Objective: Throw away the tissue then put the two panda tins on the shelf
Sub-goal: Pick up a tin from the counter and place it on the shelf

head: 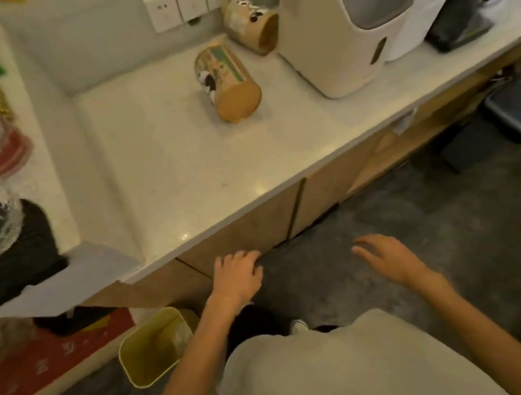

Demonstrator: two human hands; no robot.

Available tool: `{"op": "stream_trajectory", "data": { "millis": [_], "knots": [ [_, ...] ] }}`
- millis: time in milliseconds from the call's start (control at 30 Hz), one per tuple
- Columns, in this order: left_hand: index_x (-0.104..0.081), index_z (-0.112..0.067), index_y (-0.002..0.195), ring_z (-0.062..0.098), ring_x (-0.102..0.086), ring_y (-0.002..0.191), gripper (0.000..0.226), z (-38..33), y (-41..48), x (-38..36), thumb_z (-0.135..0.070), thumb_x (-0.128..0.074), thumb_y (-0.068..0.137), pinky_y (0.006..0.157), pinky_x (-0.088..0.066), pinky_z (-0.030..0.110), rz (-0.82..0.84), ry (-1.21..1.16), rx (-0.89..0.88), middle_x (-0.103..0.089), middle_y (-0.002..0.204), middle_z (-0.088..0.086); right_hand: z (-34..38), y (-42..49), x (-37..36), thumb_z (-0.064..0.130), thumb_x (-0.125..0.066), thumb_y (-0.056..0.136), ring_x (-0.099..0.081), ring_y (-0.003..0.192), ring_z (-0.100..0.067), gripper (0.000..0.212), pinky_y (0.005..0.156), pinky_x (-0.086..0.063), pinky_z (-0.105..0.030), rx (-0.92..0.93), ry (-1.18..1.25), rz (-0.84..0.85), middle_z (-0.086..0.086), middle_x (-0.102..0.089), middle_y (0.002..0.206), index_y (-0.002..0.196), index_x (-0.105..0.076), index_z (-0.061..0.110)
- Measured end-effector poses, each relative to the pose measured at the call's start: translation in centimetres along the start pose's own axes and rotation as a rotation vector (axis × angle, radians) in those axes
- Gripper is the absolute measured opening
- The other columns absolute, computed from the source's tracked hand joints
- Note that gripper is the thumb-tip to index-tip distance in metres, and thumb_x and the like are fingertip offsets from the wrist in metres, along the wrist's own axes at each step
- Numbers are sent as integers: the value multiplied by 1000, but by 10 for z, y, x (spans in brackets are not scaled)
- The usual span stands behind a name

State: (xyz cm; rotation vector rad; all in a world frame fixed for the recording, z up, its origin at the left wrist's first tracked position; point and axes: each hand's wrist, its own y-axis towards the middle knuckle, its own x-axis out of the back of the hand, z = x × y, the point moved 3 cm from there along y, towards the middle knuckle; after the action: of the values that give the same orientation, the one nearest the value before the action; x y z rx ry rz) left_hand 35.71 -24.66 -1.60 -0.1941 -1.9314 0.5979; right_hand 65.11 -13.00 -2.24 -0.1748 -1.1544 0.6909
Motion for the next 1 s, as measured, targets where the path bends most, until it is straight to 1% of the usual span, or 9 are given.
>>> {"op": "stream_trajectory", "data": {
  "millis": [200, 267, 433, 533, 667, 767, 833, 933, 1000],
  "knots": [
    [-47, -24, 141, 24, -52, 126, 43, -8, 54, 39, -33, -44, 99, 109, -40, 43, -45, -69, -65, -53, 143, 4, 27, 31, -3, 52, -42, 99, -55, 123, -16, 48, 102, -41, -28, -71, 249, 91, 0, -62, 136, 131, -61, 22],
    [-47, -22, 141, 26, -55, 122, 43, -3, 71, 58, -33, -41, 100, 108, -41, 43, -72, -66, -63, -54, 142, 6, 46, 51, -4, 56, -39, 98, -55, 124, -14, 51, 104, -40, -29, -60, 293, 125, 3, -61, 138, 133, -60, 24],
    [-48, -25, 140, 25, -51, 129, 40, 31, 100, 107, -33, -44, 101, 112, -38, 41, -139, -229, 60, -49, 148, 3, 98, 117, 22, 68, -39, 91, -51, 130, -8, 61, 102, -37, -22, 34, 437, 168, 14, -58, 138, 136, -57, 32],
    [-49, -24, 139, 24, -48, 132, 38, 55, 120, 130, -32, -43, 102, 110, -36, 36, -167, -383, 161, -48, 148, 3, 124, 158, 55, 58, -38, 97, -55, 126, -10, 51, 106, -41, -27, 132, 518, 124, 9, -61, 135, 133, -60, 28],
    [-53, -15, 136, 24, -53, 127, 37, 73, 146, 152, -26, -47, 101, 105, -39, 32, -234, -594, 288, -54, 142, 8, 151, 215, 98, 49, -35, 102, -62, 104, 1, 37, 82, -43, -14, 159, 556, 35, 9, -68, 116, 119, -63, 34],
    [-55, -14, 134, 23, -56, 123, 36, 78, 172, 165, -26, -47, 101, 99, -40, 28, -291, -698, 352, -58, 138, 7, 169, 267, 124, 50, -36, 100, -61, 97, 0, 28, 76, -42, -16, 140, 542, -26, 7, -68, 112, 108, -61, 39],
    [-57, -12, 131, 25, -56, 121, 34, 78, 193, 176, -26, -47, 101, 100, -41, 31, -348, -791, 409, -61, 134, 9, 180, 305, 141, 49, -38, 100, -61, 98, -11, 30, 81, -42, -24, 135, 493, -42, 2, -67, 117, 110, -62, 34],
    [-56, -11, 131, 26, -56, 117, 35, 71, 228, 189, -26, -43, 102, 97, -45, 34, -379, -1008, 509, -59, 130, 9, 197, 362, 166, 47, -39, 101, -57, 118, -23, 46, 96, -42, -34, 145, 464, -64, -6, -61, 135, 134, -56, 19],
    [-54, -11, 131, 23, -60, 104, 38, 64, 255, 198, -31, -42, 102, 79, -50, 30, -346, -1206, 580, -60, 123, 8, 208, 395, 175, 51, -41, 99, -48, 134, -27, 60, 111, -38, -42, 122, 516, 46, -10, -47, 151, 148, -40, 16]
  ]
}}
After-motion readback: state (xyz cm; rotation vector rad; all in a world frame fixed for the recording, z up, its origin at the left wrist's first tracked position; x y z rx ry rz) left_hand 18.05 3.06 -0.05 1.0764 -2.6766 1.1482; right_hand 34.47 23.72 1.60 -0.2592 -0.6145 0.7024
